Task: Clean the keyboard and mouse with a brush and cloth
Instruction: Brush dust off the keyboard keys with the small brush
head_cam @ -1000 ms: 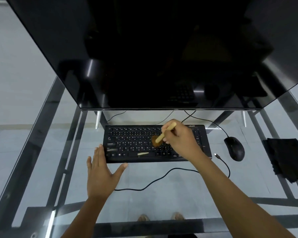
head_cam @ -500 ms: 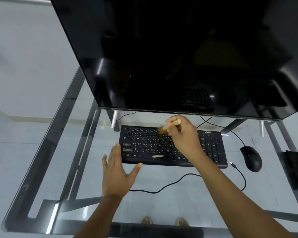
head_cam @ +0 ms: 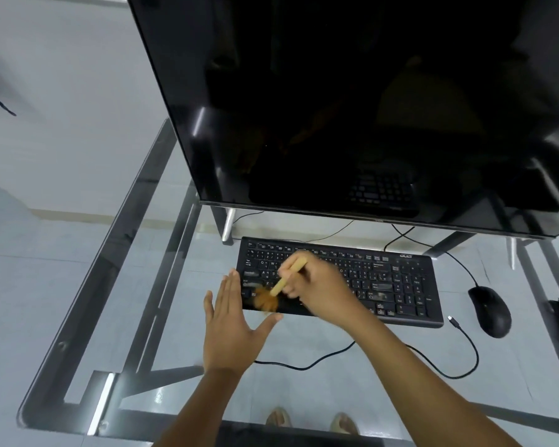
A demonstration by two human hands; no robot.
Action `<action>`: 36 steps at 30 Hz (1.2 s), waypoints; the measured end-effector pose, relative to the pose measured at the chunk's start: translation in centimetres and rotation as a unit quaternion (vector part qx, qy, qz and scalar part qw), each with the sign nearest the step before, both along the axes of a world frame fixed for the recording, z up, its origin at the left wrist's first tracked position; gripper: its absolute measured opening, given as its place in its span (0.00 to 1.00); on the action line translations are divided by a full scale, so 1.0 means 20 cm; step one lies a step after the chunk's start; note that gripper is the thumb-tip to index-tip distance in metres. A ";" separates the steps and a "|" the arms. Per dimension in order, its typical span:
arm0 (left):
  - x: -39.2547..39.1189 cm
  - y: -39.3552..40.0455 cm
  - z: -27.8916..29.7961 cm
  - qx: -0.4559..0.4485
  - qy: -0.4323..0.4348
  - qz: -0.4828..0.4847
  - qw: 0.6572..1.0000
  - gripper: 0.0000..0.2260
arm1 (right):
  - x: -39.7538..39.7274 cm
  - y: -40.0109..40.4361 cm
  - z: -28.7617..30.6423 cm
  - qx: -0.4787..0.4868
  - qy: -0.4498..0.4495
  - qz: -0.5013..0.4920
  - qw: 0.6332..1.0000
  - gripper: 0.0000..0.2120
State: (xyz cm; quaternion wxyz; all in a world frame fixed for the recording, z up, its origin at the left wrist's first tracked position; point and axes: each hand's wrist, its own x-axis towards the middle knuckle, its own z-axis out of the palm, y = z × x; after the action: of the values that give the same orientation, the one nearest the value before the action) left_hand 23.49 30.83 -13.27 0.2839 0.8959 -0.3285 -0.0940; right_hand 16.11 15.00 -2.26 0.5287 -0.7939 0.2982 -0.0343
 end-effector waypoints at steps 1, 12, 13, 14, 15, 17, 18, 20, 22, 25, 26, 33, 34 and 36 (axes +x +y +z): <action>-0.01 0.00 0.00 -0.001 -0.002 -0.002 1.000 0.45 | 0.00 -0.06 0.01 -0.067 0.007 -0.049 0.997 0.05; 0.00 -0.01 -0.02 0.014 -0.015 -0.002 1.000 0.42 | 0.12 -0.20 0.04 -0.224 -0.043 -0.123 0.966 0.03; 0.00 -0.01 -0.01 0.015 -0.016 -0.003 1.000 0.42 | 0.14 -0.21 0.03 -0.210 -0.064 -0.134 0.966 0.03; 0.00 0.00 -0.01 0.018 -0.017 -0.003 1.000 0.42 | 0.16 -0.20 0.02 -0.160 -0.073 -0.128 0.976 0.03; 0.00 0.00 -0.02 0.022 -0.018 -0.003 1.000 0.42 | 0.18 -0.17 0.01 -0.114 -0.057 -0.098 0.987 0.04; 0.00 0.00 -0.02 0.028 -0.018 -0.003 0.999 0.42 | 0.20 -0.12 0.00 -0.088 -0.025 -0.039 0.995 0.04; 0.00 0.00 -0.02 0.028 -0.017 -0.003 0.999 0.42 | 0.22 -0.11 -0.02 -0.123 -0.020 -0.040 0.991 0.04; 0.00 -0.01 -0.02 0.025 -0.015 -0.004 1.000 0.42 | 0.24 -0.12 -0.01 -0.187 -0.058 -0.094 0.976 0.04; 0.00 -0.01 -0.02 0.026 -0.015 -0.004 1.000 0.42 | 0.25 -0.11 0.00 -0.120 -0.091 -0.117 0.982 0.04; 0.00 0.00 -0.02 0.031 -0.017 -0.003 0.999 0.42 | 0.23 -0.08 0.00 -0.055 -0.034 -0.053 0.996 0.04; 0.00 0.00 -0.02 0.031 -0.017 -0.003 0.999 0.42 | 0.21 -0.11 0.00 -0.086 -0.013 -0.056 0.995 0.04; 0.01 -0.01 -0.02 0.029 -0.014 -0.004 0.999 0.42 | -0.07 -0.19 0.00 -0.059 -0.041 -0.100 0.992 0.06; 0.00 -0.01 -0.02 0.031 -0.013 -0.004 0.999 0.42 | -0.10 -0.18 -0.01 -0.064 -0.016 -0.070 0.995 0.05; 0.00 0.00 -0.02 0.030 -0.014 -0.002 0.999 0.43 | -0.14 -0.24 -0.02 -0.159 -0.008 -0.095 0.983 0.05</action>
State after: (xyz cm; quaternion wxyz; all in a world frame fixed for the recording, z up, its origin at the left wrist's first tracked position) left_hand 23.52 30.76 -13.66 0.2519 0.9046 -0.3311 -0.0924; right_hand 13.31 10.29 -2.73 0.3928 -0.8354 0.3589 -0.1379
